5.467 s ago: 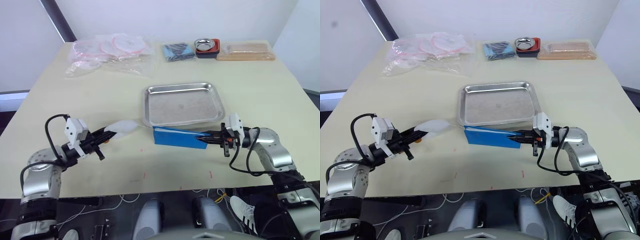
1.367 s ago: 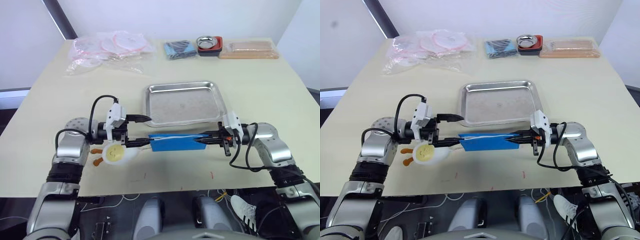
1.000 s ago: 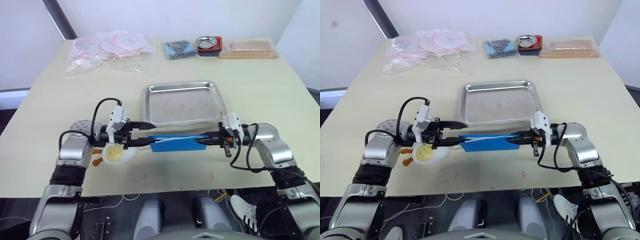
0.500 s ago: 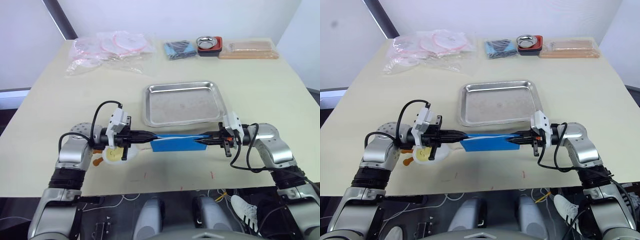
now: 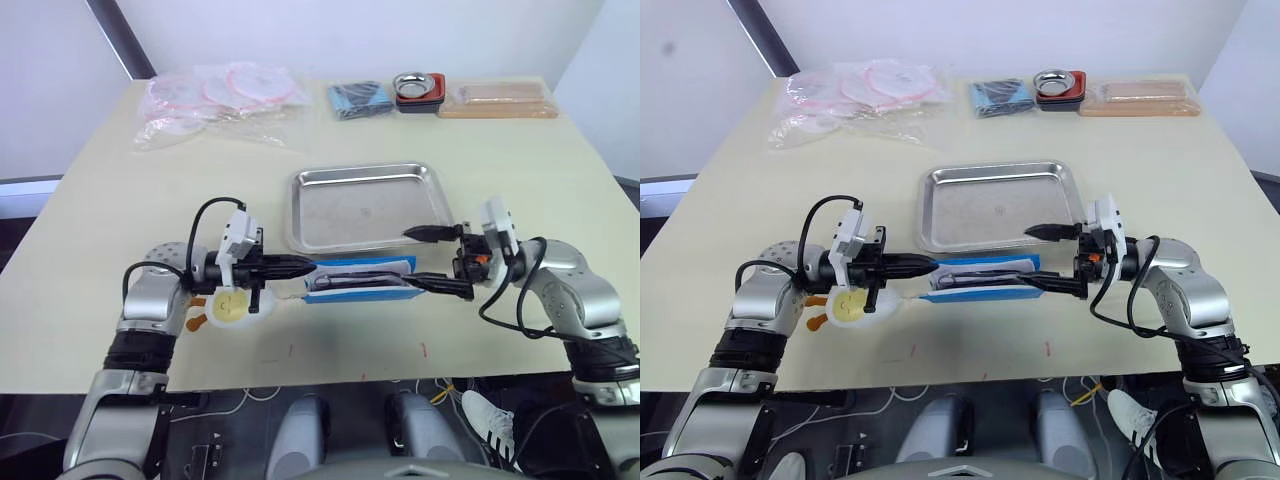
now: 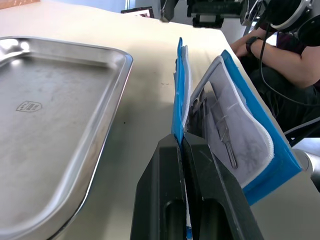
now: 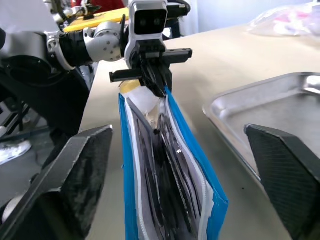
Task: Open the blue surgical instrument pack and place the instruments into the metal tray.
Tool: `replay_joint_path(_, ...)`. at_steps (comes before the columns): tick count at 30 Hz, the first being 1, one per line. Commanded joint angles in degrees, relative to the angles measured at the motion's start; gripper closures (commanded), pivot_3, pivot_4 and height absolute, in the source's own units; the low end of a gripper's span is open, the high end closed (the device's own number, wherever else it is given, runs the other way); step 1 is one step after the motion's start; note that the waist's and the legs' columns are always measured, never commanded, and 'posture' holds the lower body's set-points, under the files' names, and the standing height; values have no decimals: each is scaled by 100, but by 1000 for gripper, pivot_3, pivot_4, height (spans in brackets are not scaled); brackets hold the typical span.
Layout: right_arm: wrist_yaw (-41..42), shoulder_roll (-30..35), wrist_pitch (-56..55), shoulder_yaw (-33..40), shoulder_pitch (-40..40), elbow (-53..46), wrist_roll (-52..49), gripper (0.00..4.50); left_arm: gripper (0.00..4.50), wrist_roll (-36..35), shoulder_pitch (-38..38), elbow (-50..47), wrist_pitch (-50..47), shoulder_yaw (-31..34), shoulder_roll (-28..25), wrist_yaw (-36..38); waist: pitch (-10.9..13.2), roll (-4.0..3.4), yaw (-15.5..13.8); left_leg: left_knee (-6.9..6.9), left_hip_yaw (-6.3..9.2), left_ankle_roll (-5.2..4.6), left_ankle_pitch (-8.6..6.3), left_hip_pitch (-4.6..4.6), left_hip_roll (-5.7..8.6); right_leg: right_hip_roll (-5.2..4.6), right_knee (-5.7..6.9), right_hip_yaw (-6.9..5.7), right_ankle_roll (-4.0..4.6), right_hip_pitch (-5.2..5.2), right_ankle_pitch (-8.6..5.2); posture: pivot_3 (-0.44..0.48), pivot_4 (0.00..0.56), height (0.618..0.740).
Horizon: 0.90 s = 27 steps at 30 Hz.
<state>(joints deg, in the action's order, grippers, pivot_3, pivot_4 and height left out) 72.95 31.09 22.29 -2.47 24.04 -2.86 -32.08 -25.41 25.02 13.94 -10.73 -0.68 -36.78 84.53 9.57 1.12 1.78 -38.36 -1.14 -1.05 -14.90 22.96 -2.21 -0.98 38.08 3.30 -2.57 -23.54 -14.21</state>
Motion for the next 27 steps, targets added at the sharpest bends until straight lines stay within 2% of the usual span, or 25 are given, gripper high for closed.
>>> replay_joint_path(1,-566,-226,382,94,171,-439,-279,729,4500,406,476,688,314,-332,272,24,-1,-1,-12,-2,2,0,0,-1,1,2,2,-2,0,1,0,0,150,740)
replay_joint_path(3,-604,-211,374,-68,139,-467,-121,1337,4500,496,559,832,347,-377,302,46,-1,-1,-37,-4,3,0,0,-2,1,3,2,-3,0,3,0,0,150,740)
replay_joint_path(4,-638,-212,345,-124,128,-456,-29,1915,4500,529,595,894,334,-398,317,46,-1,0,-94,-5,2,0,0,-1,2,1,2,-1,-1,4,0,0,150,740)
replay_joint_path(5,-728,-224,337,-176,111,-463,53,2281,4500,540,621,940,325,-420,326,78,-1,0,-100,-5,0,0,0,2,3,0,-3,-1,-1,4,0,0,150,740)
replay_joint_path(9,-976,-212,577,-306,-13,-588,108,4256,4500,547,628,1002,353,-426,366,134,-1,0,-103,-4,1,0,0,4,3,-1,-4,-2,-1,2,0,0,150,740)
replay_joint_path(10,-993,-192,632,-327,-40,-624,101,4392,4500,561,623,1015,374,-431,365,141,-1,0,-102,-2,2,0,0,4,3,0,-4,-3,-1,2,-1,0,150,740)
replay_joint_path(18,-324,456,636,-757,-564,-1082,193,4392,4500,896,682,1246,527,-564,355,-70,-2,1,-101,-3,3,-1,0,3,3,0,-3,-3,-2,2,-1,0,150,740)
replay_joint_path(27,-133,605,203,-998,-1087,-1227,489,4392,4500,1329,706,1312,518,-783,581,-664,-3,2,-94,-3,4,-1,0,5,3,2,-6,-2,-2,3,-1,0,150,740)
